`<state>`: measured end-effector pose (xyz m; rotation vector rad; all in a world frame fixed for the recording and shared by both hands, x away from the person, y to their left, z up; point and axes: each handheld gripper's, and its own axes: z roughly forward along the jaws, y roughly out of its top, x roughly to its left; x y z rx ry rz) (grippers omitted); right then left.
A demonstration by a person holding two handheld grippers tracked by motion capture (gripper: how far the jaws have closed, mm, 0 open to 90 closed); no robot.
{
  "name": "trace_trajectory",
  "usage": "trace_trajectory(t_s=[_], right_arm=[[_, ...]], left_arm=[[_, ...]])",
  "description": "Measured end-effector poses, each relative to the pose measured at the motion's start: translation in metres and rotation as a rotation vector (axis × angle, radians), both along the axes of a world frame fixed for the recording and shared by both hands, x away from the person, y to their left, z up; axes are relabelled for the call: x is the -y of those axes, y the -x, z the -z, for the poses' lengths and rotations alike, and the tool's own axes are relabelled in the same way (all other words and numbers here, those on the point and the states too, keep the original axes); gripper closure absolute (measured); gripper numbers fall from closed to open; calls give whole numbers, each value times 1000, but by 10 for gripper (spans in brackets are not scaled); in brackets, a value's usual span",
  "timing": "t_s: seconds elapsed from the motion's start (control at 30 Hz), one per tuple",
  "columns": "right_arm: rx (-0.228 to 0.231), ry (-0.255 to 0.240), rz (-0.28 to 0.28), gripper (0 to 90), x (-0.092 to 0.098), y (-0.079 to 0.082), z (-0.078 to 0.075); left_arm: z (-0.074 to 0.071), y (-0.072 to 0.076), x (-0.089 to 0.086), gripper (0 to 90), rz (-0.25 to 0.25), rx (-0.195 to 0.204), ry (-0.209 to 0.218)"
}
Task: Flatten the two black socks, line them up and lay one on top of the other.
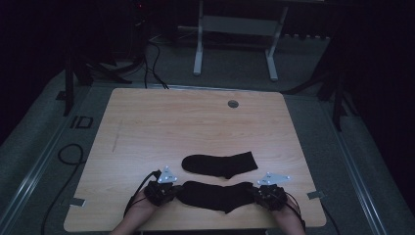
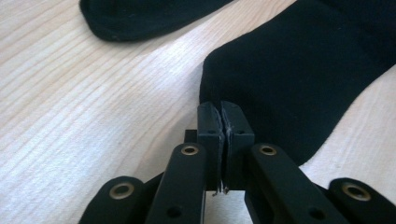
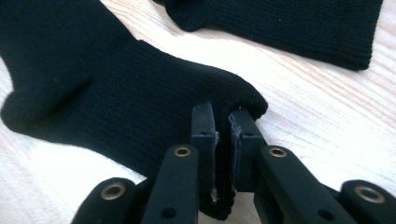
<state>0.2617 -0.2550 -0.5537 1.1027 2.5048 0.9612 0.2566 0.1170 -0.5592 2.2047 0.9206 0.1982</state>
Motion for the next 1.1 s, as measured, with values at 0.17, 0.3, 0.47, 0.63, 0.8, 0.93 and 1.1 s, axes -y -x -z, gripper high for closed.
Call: trace_trajectory(t_s=[0.17, 0.3, 0.47, 0.63, 0.8, 0.93, 1.1], right_arm=[[31, -60, 5, 830, 5, -2, -20], [73, -94, 11, 830, 7, -9, -39], [147, -97, 7, 829, 5, -25, -69], [149, -116, 33, 828, 10, -50, -81], [103, -129, 50, 828, 13, -75, -72], [77, -113, 65, 828, 11, -87, -58], [28, -66, 80, 827, 6, -102, -32]], left_arm=[[-21, 0, -6, 884, -12, 35, 57], [-41, -8, -10, 884, -26, 71, 75], [-67, -25, -11, 884, -38, 116, 78], [-75, -47, -7, 884, -59, 119, 71], [-64, -64, -2, 884, -59, 100, 49], [-53, -74, -3, 884, -80, 74, 63], [-29, -87, -2, 883, -91, 22, 43]])
